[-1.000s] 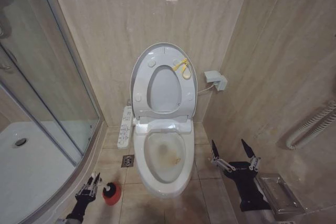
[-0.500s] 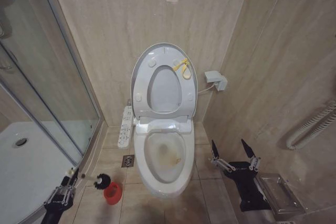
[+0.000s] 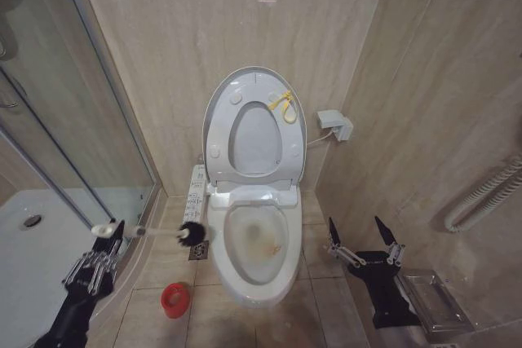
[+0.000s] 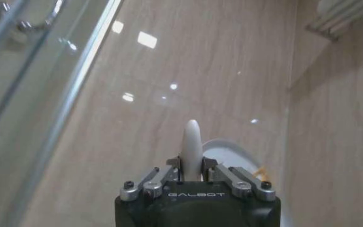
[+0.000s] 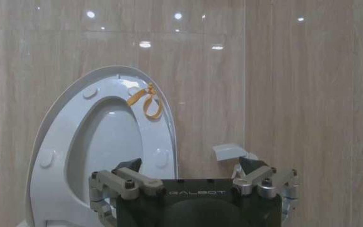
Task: Open the toilet lid, clean the toilet bowl with a toilet brush, close the toilet lid, and flush.
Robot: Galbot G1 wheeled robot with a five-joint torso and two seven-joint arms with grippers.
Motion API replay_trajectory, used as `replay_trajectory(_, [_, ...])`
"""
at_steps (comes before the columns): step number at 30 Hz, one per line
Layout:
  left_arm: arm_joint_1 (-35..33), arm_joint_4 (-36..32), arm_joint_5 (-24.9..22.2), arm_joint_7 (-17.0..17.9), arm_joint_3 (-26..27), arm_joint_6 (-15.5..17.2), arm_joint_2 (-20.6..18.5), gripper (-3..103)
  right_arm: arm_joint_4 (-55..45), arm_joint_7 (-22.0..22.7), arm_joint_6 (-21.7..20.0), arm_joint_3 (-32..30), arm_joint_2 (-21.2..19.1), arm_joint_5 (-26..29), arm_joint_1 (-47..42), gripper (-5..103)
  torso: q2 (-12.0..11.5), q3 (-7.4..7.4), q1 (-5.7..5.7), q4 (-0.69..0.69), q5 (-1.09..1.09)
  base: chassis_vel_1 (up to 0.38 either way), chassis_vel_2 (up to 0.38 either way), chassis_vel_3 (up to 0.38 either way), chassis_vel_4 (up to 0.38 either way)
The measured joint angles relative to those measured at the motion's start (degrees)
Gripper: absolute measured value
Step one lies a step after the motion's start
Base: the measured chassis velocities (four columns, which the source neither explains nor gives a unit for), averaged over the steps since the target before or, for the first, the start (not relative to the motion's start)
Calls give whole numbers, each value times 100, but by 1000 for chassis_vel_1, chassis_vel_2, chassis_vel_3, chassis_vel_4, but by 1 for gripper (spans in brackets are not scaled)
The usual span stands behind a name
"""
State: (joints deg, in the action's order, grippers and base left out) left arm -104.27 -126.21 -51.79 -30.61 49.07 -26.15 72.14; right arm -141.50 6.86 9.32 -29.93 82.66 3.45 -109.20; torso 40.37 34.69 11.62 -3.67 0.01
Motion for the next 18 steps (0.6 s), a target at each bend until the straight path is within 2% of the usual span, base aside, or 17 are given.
replay_trajectory(3, [523, 285, -186, 121, -233, 321, -173, 21, 1, 0, 0, 0, 0, 0, 0, 100, 0, 0, 0, -1, -1, 0, 0, 0, 0])
replay_trajectory(5, [619, 363, -234, 131, -260, 355, -202, 21, 0, 0, 0, 0, 0, 0, 0, 100, 0, 0, 1, -1, -2, 0, 0, 0, 0])
replay_trajectory(6, [870, 583, -468, 111, -332, 469, -281, 21, 0, 1, 0, 0, 1, 0, 0, 100, 0, 1, 1, -2, -1, 0, 0, 0, 0])
replay_trajectory(8, [999, 710, -590, 58, -367, 496, -319, 21, 1, 0, 0, 0, 0, 0, 1, 100, 0, 1, 1, 0, -1, 0, 0, 0, 0])
replay_trajectory(11, [1328, 1025, -645, -270, -496, 506, -406, 21, 1, 0, 0, 0, 0, 0, 0, 100, 0, 1, 1, 1, -2, 0, 0, 0, 0])
replay_trajectory(13, [1446, 1122, -655, -336, -605, 507, -442, 21, 0, 0, 0, 0, 0, 0, 0, 100, 0, 0, 0, 1, 0, 0, 0, 0, 0])
replay_trajectory(16, [1780, 1413, -637, -406, -924, 509, -523, 21, 0, 0, 0, 0, 0, 0, 0, 100, 0, 0, 1, 0, 0, 0, 0, 0, 0])
replay_trajectory(18, [2154, 1780, -598, -418, -1342, 513, -590, 21, 1, 0, 0, 0, 0, 0, 0, 100, 0, 1, 1, 0, -1, 0, 0, 0, 0])
